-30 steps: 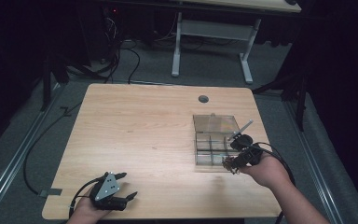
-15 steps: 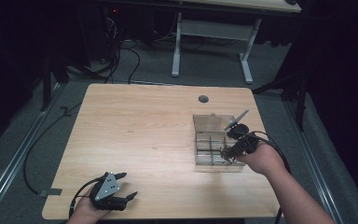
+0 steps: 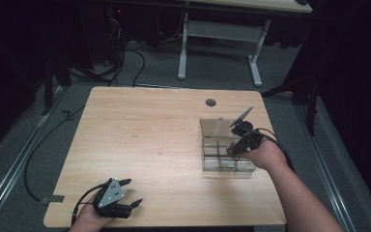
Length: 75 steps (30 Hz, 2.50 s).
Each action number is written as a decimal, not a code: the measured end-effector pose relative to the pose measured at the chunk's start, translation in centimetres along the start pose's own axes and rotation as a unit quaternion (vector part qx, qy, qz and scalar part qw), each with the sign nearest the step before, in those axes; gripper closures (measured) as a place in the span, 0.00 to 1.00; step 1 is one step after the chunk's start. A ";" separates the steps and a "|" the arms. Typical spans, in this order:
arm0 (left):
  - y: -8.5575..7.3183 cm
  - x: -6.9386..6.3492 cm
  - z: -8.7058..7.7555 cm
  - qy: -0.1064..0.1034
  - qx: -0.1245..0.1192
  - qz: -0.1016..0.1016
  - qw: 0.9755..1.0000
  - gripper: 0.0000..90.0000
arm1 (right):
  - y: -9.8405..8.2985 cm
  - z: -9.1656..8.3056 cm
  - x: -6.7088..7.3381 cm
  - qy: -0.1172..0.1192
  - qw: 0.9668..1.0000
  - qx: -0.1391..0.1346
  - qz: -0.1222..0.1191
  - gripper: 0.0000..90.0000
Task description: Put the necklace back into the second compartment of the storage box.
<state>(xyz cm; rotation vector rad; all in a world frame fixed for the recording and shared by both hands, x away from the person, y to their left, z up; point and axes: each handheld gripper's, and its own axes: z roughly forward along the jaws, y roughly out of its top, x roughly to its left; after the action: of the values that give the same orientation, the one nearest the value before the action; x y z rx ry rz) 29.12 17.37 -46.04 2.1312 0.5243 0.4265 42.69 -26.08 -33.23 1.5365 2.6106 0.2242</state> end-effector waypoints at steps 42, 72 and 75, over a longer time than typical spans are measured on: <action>0.0 0.0 0.0 -0.002 0.001 0.002 1.000 0.26 | 3.6 4.4 -0.5 -0.006 1.000 0.023 -0.008 0.89; 0.0 0.0 0.0 -0.005 0.001 0.004 1.000 0.26 | 3.9 6.6 -0.7 -0.014 0.999 0.041 0.005 0.90; 0.0 0.0 0.0 -0.005 0.001 0.004 1.000 0.26 | 3.9 6.9 -0.8 -0.011 0.999 0.039 0.007 0.85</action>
<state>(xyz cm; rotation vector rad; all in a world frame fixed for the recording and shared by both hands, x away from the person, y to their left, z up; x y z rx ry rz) 29.13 17.33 -46.05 2.1374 0.5121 0.4192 47.56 -24.40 -39.31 1.5730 2.6209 0.1066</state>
